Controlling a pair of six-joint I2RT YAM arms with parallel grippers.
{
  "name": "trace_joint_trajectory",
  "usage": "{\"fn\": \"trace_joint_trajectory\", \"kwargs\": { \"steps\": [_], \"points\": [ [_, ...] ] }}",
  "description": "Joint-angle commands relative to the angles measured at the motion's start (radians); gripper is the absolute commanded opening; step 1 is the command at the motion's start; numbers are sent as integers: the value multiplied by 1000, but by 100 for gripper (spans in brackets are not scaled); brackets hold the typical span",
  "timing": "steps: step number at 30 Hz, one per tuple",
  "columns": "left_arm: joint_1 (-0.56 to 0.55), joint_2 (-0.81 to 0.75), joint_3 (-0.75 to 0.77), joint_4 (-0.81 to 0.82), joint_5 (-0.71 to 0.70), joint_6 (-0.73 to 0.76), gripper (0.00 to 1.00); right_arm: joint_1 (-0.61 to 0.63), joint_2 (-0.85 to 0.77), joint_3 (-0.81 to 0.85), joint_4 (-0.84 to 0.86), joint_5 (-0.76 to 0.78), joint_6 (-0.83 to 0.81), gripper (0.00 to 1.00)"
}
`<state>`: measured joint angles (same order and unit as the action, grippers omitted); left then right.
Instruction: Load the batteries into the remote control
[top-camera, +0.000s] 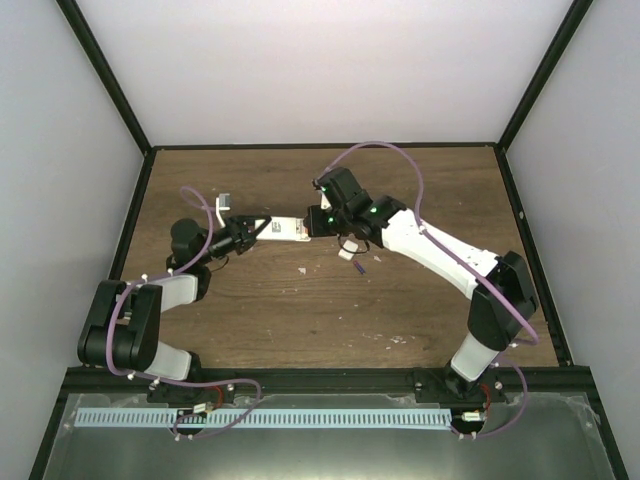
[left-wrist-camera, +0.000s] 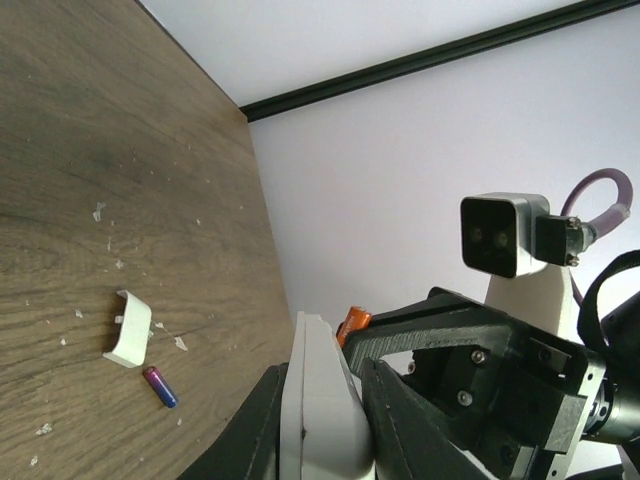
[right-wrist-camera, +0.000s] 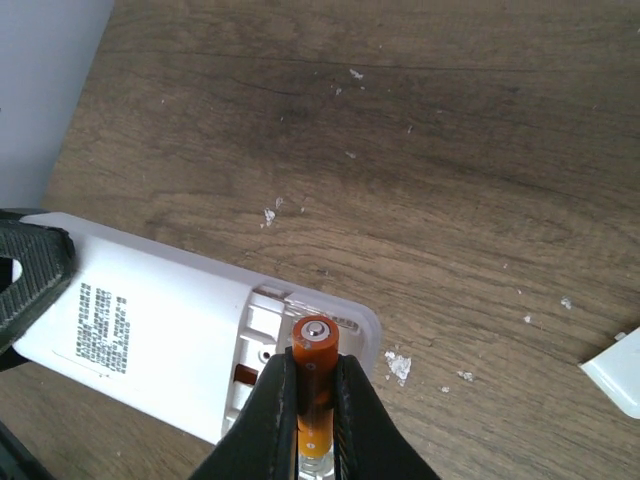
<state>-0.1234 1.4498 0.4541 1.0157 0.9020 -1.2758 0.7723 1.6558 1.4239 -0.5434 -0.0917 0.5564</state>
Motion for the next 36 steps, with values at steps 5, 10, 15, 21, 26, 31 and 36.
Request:
{"fn": "trace_joint_trajectory", "kwargs": {
  "steps": [5, 10, 15, 21, 26, 31, 36],
  "points": [
    [-4, -15, 11, 58, -1, 2, 0, 10, 4, 42, -11, 24, -18, 1],
    [-4, -17, 11, 63, -10, 1, 0, 18, 16, 32, -13, 24, -17, 1],
    [-4, -15, 14, 67, -16, -3, 0, 24, 16, 23, -18, 32, -17, 1],
    [-4, -14, 19, 63, -17, 3, 0, 27, 10, 11, -35, 49, -18, 1],
    [-4, -20, 24, 40, -18, 24, 0, 27, 7, 5, -57, 71, -23, 1],
    [-4, -19, 27, 37, -17, 26, 0, 27, 14, 2, -57, 58, -25, 1],
    [-2, -23, 27, 38, -22, 26, 0, 29, 22, -1, -64, 47, -18, 3]
  ]
}}
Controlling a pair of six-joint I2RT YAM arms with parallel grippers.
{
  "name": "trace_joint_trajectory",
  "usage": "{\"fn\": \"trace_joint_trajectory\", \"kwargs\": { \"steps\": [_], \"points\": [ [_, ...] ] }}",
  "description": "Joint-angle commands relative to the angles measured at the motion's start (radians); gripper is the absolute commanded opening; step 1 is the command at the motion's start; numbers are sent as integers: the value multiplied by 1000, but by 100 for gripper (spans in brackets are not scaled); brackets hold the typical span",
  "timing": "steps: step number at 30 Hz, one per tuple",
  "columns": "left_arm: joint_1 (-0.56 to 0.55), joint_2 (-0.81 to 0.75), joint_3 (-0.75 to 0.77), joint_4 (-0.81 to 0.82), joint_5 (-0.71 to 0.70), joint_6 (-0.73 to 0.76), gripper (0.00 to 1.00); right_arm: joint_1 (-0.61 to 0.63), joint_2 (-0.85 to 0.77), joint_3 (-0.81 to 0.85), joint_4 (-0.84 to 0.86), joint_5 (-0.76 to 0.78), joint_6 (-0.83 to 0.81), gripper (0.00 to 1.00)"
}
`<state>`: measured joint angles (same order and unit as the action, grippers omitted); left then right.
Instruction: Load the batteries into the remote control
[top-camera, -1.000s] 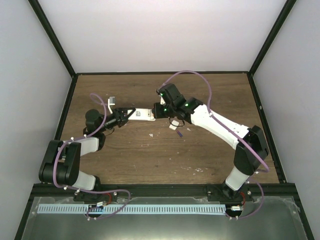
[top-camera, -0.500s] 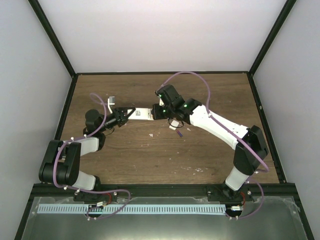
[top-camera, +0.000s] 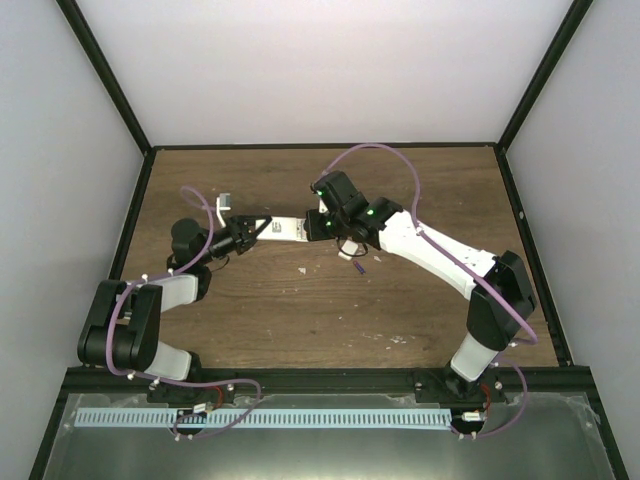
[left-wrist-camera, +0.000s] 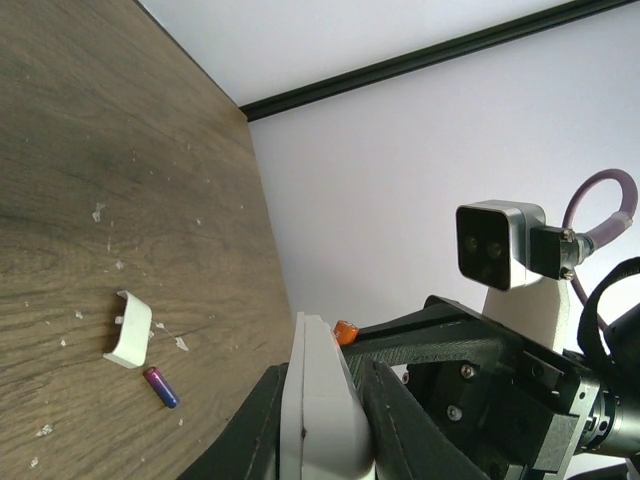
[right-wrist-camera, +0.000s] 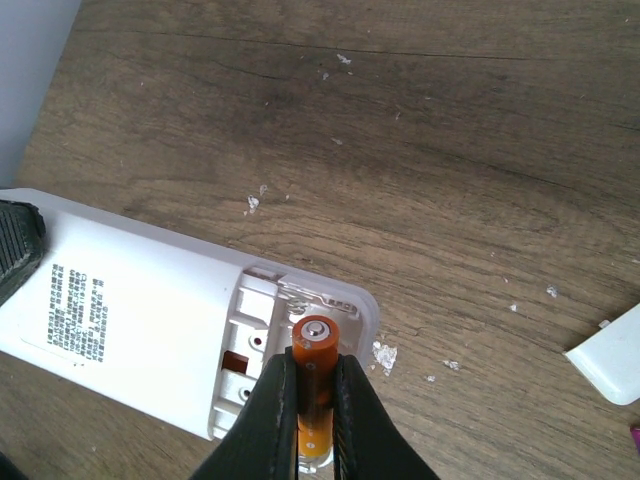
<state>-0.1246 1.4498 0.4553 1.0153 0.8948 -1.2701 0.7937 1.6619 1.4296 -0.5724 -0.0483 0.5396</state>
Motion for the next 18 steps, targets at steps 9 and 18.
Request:
{"fn": "trace_joint_trajectory", "kwargs": {
  "steps": [9, 18],
  "points": [
    [-1, -23, 20, 48, -17, 18, 0, 8, 14, -11, -32, 5, 8, 13],
    [-1, -19, 16, 64, -15, 9, 0, 8, 9, -2, -25, 11, 2, 20]
  ]
}}
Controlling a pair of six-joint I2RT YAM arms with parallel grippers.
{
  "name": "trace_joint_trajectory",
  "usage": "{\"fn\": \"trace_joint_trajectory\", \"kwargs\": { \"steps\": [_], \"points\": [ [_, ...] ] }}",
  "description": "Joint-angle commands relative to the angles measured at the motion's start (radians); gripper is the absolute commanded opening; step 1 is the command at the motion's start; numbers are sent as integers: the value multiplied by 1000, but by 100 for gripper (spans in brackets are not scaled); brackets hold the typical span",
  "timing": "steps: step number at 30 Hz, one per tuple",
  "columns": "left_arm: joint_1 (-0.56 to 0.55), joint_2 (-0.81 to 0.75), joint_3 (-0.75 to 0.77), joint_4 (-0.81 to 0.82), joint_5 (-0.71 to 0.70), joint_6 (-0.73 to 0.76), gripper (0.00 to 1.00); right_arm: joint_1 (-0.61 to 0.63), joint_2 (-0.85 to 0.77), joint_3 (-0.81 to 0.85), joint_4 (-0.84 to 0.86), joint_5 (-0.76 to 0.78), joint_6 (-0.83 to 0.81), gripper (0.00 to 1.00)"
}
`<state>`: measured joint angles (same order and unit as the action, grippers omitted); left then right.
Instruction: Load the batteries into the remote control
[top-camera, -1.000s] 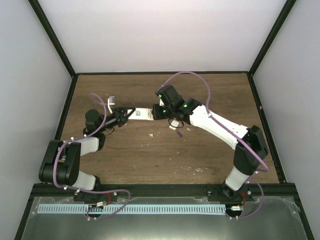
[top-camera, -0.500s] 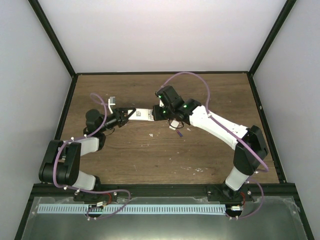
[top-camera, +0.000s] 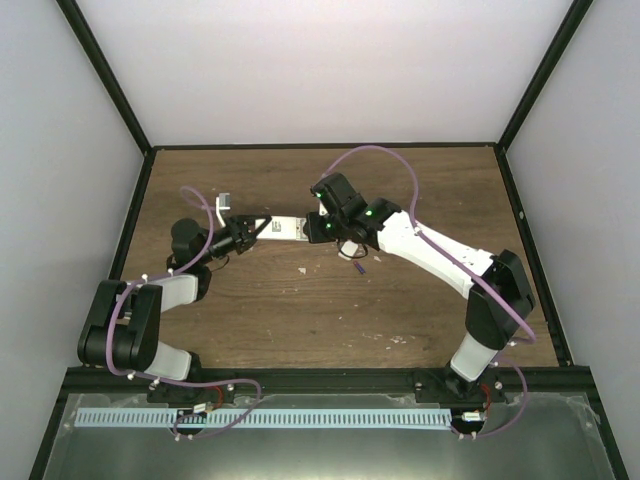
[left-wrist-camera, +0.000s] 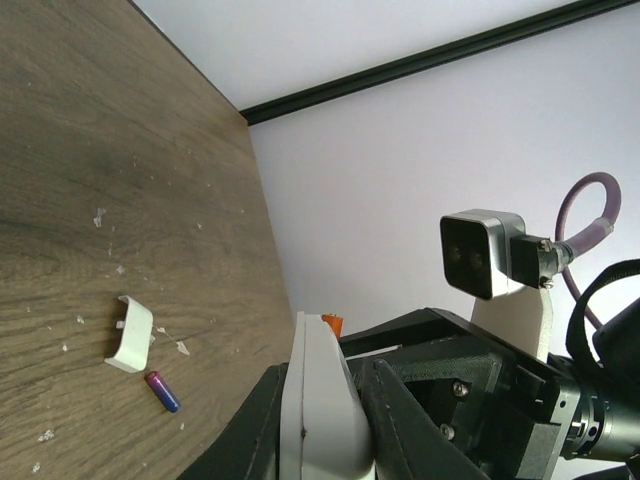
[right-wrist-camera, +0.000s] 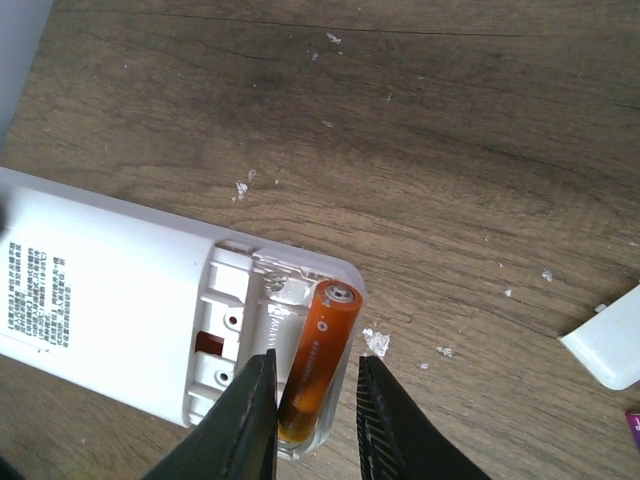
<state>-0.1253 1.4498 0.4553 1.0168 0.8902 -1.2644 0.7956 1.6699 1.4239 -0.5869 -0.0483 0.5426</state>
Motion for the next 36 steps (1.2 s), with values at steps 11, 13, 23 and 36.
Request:
{"fn": "trace_joint_trajectory", "kwargs": {
  "steps": [11, 13, 23, 36],
  "points": [
    [0, -17, 11, 65, -16, 4, 0, 7, -9, 22, 18, -4, -16, 33],
    [1, -18, 10, 65, -17, 4, 0, 7, -14, 23, 25, -3, -18, 35],
    [12, -16, 6, 77, -18, -7, 0, 6, -89, -1, 73, 66, 0, 43],
    [20, -18, 6, 95, -7, -18, 0, -16, -85, -2, -70, 209, 90, 48]
  ]
}}
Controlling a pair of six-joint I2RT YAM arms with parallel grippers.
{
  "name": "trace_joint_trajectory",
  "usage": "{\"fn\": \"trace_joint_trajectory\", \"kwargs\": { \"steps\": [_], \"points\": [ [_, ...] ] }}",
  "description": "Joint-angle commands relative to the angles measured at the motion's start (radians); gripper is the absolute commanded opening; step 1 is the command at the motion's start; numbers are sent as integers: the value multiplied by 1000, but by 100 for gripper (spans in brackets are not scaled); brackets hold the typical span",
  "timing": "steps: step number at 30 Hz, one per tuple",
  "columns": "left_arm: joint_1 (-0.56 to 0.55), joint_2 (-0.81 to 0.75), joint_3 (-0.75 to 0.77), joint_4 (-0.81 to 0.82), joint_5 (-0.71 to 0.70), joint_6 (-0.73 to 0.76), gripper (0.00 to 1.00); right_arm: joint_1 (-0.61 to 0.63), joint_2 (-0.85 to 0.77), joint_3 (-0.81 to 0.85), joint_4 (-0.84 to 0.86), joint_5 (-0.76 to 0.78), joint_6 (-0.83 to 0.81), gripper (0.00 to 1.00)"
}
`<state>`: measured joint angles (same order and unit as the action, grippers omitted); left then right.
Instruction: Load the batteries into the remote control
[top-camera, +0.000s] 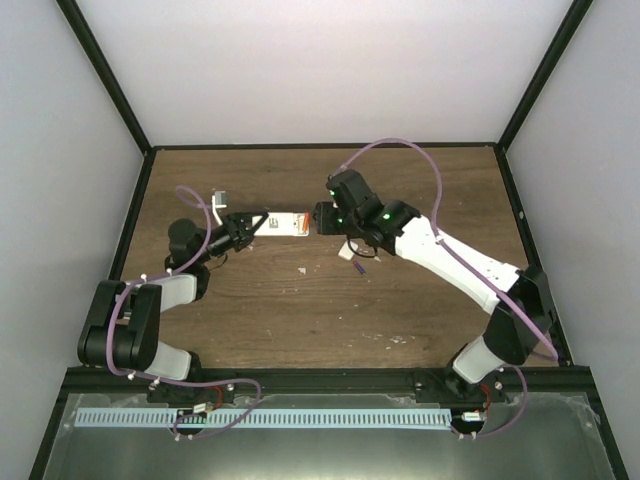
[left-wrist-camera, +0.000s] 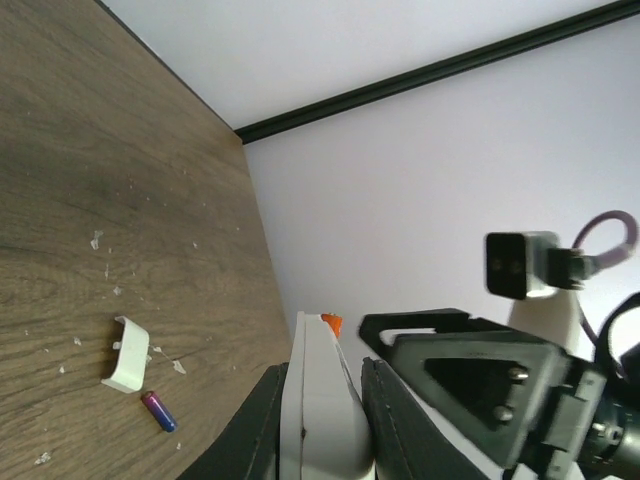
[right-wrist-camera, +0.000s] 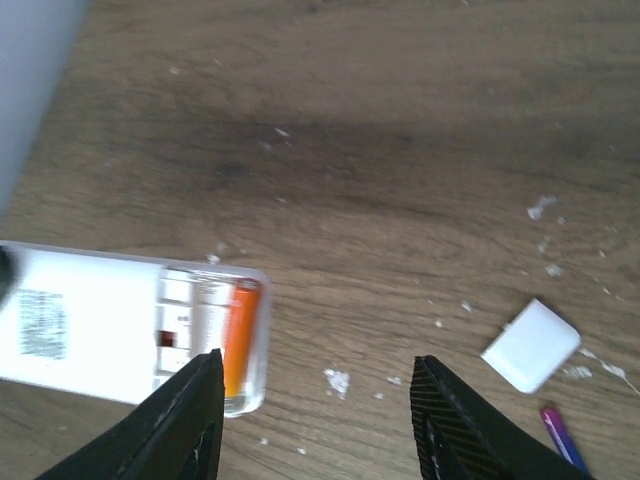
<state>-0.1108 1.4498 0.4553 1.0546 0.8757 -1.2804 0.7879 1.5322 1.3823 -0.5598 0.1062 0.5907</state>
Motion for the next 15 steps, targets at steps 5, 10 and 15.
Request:
{"fn": "trace_joint_trajectory", "kwargs": {
  "steps": [5, 10, 15],
  "points": [
    [5, -20, 8, 67, 17, -6, 0, -12, 93, 66, -125, 54, 45, 50],
    [6, -22, 11, 65, 20, -5, 0, -13, 104, 65, -115, 60, 34, 50],
    [6, -22, 7, 67, 20, -6, 0, -16, 100, 62, -85, 67, 16, 51]
  ]
}}
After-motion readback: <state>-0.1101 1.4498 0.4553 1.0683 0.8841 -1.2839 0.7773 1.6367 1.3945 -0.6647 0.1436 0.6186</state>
